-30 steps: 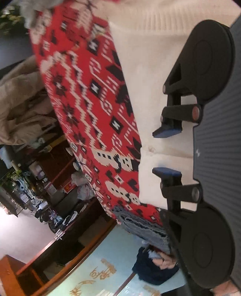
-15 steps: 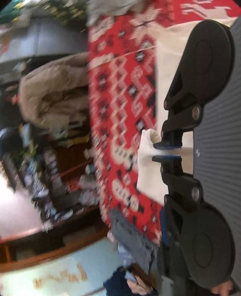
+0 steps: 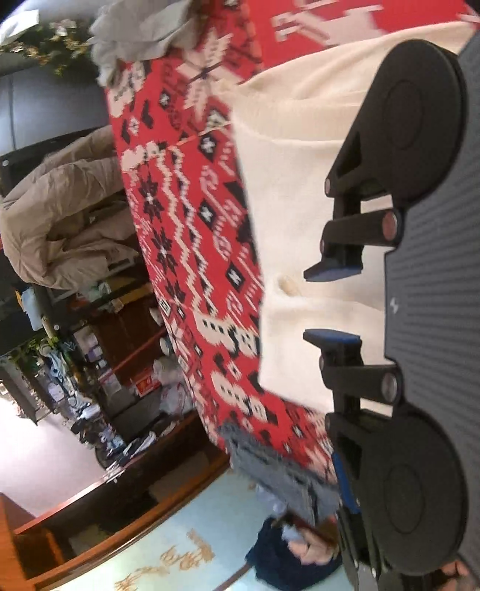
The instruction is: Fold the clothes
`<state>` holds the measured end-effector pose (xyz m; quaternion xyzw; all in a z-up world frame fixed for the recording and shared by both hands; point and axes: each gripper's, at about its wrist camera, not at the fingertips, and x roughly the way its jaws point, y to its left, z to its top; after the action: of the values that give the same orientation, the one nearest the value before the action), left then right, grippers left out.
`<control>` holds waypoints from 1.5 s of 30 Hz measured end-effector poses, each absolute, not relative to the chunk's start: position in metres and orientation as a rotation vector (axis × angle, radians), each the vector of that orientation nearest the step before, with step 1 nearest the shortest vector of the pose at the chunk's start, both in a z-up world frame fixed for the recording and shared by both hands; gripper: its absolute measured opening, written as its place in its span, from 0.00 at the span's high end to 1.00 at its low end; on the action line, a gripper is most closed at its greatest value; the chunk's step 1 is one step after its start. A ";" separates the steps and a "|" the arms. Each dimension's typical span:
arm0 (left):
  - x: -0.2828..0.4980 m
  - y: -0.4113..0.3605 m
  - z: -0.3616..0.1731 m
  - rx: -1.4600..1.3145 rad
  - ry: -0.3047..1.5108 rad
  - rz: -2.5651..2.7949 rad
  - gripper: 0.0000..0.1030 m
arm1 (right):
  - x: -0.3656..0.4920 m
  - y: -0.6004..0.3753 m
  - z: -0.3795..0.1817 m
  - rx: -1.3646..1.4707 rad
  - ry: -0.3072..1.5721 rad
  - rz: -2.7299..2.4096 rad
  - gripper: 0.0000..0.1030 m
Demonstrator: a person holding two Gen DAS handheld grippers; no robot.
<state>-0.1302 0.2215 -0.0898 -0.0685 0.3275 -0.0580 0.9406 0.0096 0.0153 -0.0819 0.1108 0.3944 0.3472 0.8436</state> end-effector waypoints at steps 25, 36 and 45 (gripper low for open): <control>-0.156 0.195 -0.109 -0.075 0.734 -0.167 0.91 | -0.089 -0.025 -0.092 0.162 0.863 0.767 0.96; -0.160 0.195 -0.113 -0.035 0.735 -0.136 0.90 | -0.090 -0.026 -0.098 0.117 0.871 0.759 0.90; -0.138 0.216 -0.103 -0.252 0.675 -0.134 0.92 | -0.087 -0.015 -0.077 0.128 0.691 0.805 0.88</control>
<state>-0.1378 0.2157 -0.1034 -0.1233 0.3302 -0.0656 0.9335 -0.0871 -0.0150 -0.0770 0.0612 0.3292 0.3835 0.8607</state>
